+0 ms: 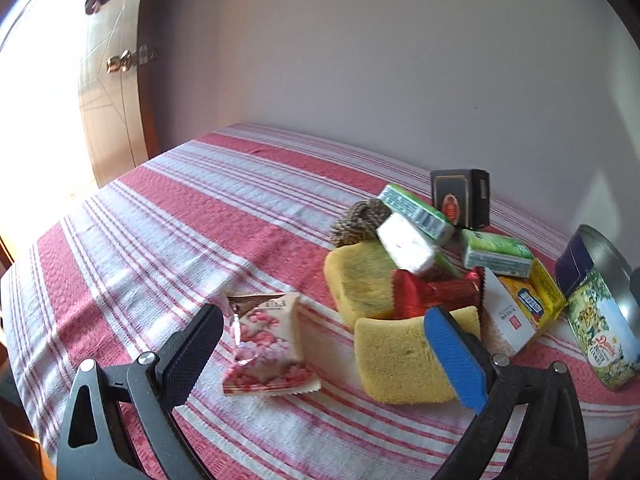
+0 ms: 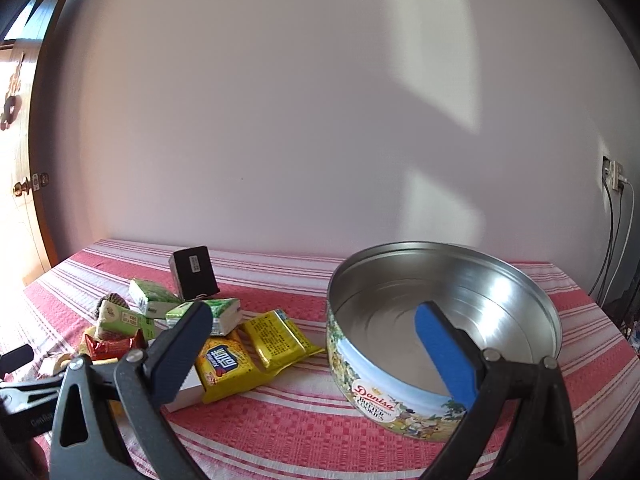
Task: Organize objects
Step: 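Grasp the pink snack packet with the left gripper while the right gripper grasps a yellow sponge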
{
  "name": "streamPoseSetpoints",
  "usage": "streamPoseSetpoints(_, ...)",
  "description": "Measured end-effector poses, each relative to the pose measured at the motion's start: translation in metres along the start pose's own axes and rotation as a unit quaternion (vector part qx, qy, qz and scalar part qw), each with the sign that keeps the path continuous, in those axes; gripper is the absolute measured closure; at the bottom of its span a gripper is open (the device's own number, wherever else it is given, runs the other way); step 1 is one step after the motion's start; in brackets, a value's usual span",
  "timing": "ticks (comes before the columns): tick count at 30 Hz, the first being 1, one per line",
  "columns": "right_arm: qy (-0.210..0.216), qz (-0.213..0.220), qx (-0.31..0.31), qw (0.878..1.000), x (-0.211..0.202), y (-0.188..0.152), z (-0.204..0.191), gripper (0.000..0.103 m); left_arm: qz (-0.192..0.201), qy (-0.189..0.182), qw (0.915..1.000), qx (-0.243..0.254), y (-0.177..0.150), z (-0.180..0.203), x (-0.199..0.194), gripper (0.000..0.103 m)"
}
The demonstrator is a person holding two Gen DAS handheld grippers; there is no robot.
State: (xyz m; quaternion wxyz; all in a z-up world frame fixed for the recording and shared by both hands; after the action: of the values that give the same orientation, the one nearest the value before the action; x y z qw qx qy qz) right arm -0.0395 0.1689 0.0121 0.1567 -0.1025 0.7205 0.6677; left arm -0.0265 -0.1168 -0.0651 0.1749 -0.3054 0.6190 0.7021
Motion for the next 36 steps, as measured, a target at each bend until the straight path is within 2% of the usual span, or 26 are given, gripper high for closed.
streamPoseSetpoints(2, 0.007, -0.006, -0.009, 1.0, 0.001, -0.002, -0.005, 0.002, -0.015, 0.015, 0.9998, -0.004, -0.001, -0.012, 0.007, 0.001)
streamPoseSetpoints(6, 0.024, -0.029, -0.027, 0.999, 0.005, -0.01, -0.016, 0.008, -0.038, 0.007, 0.9991, -0.017, -0.005, -0.022, 0.018, 0.001)
streamPoseSetpoints(10, 0.051, -0.062, -0.033, 0.996, 0.011, -0.018, -0.026, 0.017, -0.052, -0.021, 0.9977, -0.037, -0.007, -0.032, 0.015, 0.001)
streamPoseSetpoints(12, 0.058, -0.078, -0.034, 0.995, 0.015, -0.023, -0.028, 0.019, -0.042, -0.04, 0.9969, -0.052, -0.003, -0.037, 0.004, 0.001)
streamPoseSetpoints(15, 0.068, -0.091, -0.027, 0.993, 0.017, -0.026, -0.03, 0.019, -0.04, -0.035, 0.9978, -0.04, 0.002, -0.04, -0.003, 0.001)
streamPoseSetpoints(20, 0.132, -0.109, -0.003, 0.985, 0.012, -0.029, -0.042, 0.019, -0.054, -0.007, 0.9985, 0.002, -0.002, -0.036, 0.013, 0.002)
streamPoseSetpoints(21, 0.144, -0.114, -0.003, 0.983, 0.01, -0.031, -0.046, 0.02, -0.06, -0.006, 0.9982, 0.001, -0.005, -0.036, 0.017, 0.005)
streamPoseSetpoints(23, 0.168, -0.121, -0.002, 0.978, 0.009, -0.033, -0.056, 0.021, -0.08, -0.009, 0.9968, -0.007, -0.01, -0.039, 0.025, 0.016)
streamPoseSetpoints(24, 0.179, -0.126, -0.002, 0.976, 0.008, -0.034, -0.06, 0.021, -0.09, -0.015, 0.9957, -0.012, -0.013, -0.041, 0.028, 0.026)
streamPoseSetpoints(25, 0.191, -0.132, -0.002, 0.973, 0.008, -0.036, -0.066, 0.021, -0.093, -0.019, 0.9953, -0.014, -0.014, -0.042, 0.029, 0.029)
streamPoseSetpoints(30, 0.231, -0.156, -0.016, 0.96, 0.005, -0.046, -0.094, 0.026, -0.088, -0.018, 0.9959, -0.002, -0.012, -0.043, 0.026, 0.03)
streamPoseSetpoints(32, 0.24, -0.171, -0.018, 0.955, 0.006, -0.051, -0.107, 0.03, -0.084, -0.015, 0.9963, 0.011, -0.014, -0.039, 0.026, 0.034)
streamPoseSetpoints(34, 0.255, -0.187, -0.016, 0.949, 0.009, -0.056, -0.121, 0.041, -0.079, -0.039, 0.9961, 0.013, -0.014, -0.035, 0.023, 0.061)
streamPoseSetpoints(36, 0.258, -0.207, -0.012, 0.944, 0.018, -0.063, -0.134, 0.042, -0.078, -0.053, 0.9955, 0.015, -0.017, -0.036, 0.02, 0.061)
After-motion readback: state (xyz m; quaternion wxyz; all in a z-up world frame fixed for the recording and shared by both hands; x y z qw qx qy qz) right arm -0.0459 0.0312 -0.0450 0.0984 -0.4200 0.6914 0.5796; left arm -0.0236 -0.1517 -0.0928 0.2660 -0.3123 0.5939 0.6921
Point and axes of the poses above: each gripper's, at about its wrist camera, not at the fingertips, and x roughly the way its jaws point, z to its right, y to its top, the point moved 7 cm from there along x, roughly the way its jaws point, and after that the axes turned 6 degrees about x, right-handed, at the moved point
